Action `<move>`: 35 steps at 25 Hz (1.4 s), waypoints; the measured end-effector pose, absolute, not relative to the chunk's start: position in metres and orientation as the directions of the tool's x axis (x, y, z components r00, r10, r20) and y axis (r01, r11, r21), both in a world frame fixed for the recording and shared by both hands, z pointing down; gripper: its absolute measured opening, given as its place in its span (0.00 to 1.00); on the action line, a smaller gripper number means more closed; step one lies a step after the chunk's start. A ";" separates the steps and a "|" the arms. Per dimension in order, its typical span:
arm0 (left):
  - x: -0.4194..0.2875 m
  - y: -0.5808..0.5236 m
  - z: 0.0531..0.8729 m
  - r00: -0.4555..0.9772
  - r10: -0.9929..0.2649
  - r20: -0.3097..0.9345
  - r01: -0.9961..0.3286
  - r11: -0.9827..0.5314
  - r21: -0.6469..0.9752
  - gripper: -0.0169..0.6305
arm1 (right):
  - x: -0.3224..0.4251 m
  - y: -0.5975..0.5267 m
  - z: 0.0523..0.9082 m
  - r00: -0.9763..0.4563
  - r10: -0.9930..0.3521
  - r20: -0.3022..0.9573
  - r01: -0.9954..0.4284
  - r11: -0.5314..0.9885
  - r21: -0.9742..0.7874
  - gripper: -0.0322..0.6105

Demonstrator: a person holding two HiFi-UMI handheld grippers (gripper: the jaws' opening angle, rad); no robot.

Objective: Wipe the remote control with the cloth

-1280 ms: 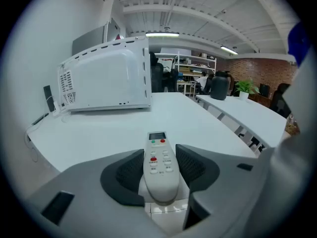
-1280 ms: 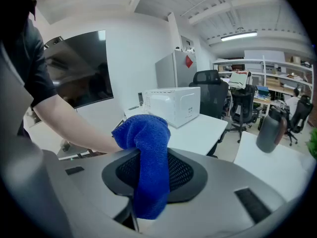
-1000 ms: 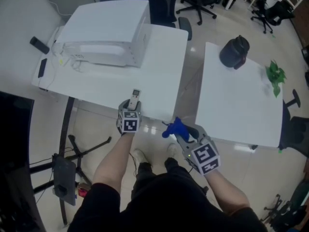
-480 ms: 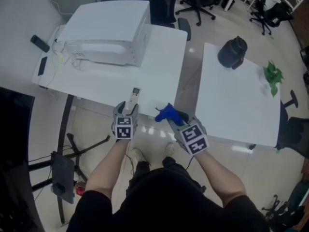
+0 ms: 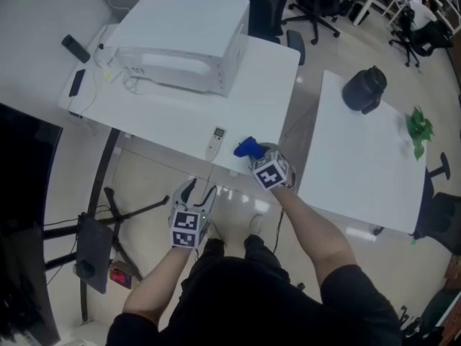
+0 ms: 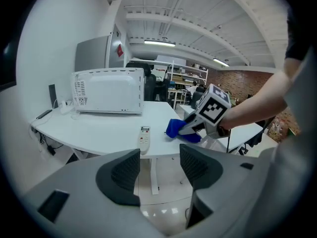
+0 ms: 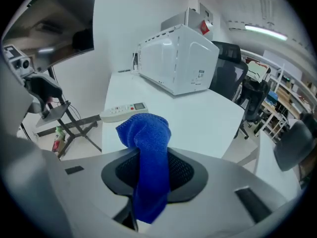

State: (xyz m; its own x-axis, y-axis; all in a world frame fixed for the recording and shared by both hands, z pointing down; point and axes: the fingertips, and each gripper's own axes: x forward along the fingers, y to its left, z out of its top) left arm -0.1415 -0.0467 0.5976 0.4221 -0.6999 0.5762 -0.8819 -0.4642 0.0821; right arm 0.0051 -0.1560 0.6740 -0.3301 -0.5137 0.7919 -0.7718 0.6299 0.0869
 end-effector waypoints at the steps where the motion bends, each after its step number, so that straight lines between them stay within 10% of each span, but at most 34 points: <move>1: -0.144 -0.044 0.597 0.421 -0.701 0.575 -0.884 -0.460 0.087 0.42 | 0.004 -0.159 0.677 -0.321 -0.514 0.795 -0.771 0.630 0.096 0.25; 20: -0.124 -0.033 0.487 0.546 -0.751 0.370 -0.823 -0.564 0.069 0.38 | -0.025 -0.075 0.495 -0.497 -0.722 0.482 -0.814 0.581 0.030 0.39; 35: -0.102 0.004 0.409 0.598 -0.771 0.218 -0.776 -0.625 -0.081 0.03 | -0.044 0.017 0.415 -0.555 -0.769 0.317 -0.812 0.584 -0.006 0.07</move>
